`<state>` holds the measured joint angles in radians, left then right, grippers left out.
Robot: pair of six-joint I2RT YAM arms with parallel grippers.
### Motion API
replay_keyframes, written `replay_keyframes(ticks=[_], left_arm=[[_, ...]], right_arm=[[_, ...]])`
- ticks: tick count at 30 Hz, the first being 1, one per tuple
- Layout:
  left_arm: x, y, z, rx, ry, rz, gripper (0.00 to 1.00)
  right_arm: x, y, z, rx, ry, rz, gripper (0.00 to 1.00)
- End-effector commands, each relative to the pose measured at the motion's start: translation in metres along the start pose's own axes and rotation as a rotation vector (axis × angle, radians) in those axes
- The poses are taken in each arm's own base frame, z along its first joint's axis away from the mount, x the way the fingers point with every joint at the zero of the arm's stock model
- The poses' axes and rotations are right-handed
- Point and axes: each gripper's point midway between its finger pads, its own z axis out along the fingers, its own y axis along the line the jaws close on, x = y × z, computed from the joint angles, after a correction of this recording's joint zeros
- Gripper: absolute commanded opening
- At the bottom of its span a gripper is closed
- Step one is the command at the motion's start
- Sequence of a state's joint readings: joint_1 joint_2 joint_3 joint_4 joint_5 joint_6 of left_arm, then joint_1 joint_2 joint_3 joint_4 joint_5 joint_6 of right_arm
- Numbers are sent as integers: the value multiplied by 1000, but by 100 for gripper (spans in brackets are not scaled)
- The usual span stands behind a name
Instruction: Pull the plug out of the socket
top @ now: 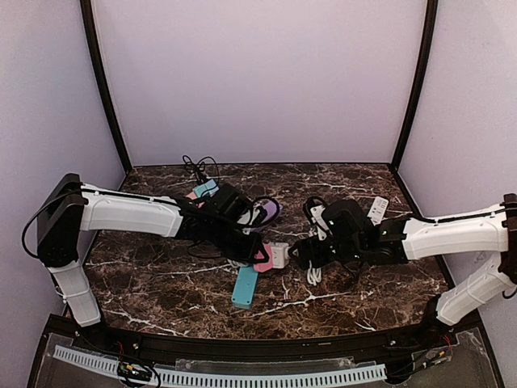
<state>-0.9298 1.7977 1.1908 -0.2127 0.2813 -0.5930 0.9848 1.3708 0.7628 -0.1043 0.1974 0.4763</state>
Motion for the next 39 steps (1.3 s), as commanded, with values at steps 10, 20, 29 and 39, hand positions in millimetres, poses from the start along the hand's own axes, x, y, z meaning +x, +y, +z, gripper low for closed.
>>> replay_keyframes(ticks=[10,20,29,39], left_arm=[[-4,-29,-35,204,44,186,1],[-25,-19,-58,359,81,218,1],[-37,-24,-62,458,62,221,1],[-31,-20,-67,507,62,234,1]], right_arm=[[-25,19,-19,-196,-28,59,91],[-23,43,-38,-325,-11,231,94],[-11,72,-7,-397,51,337,95],[4,65,34,-339,93,390,94]])
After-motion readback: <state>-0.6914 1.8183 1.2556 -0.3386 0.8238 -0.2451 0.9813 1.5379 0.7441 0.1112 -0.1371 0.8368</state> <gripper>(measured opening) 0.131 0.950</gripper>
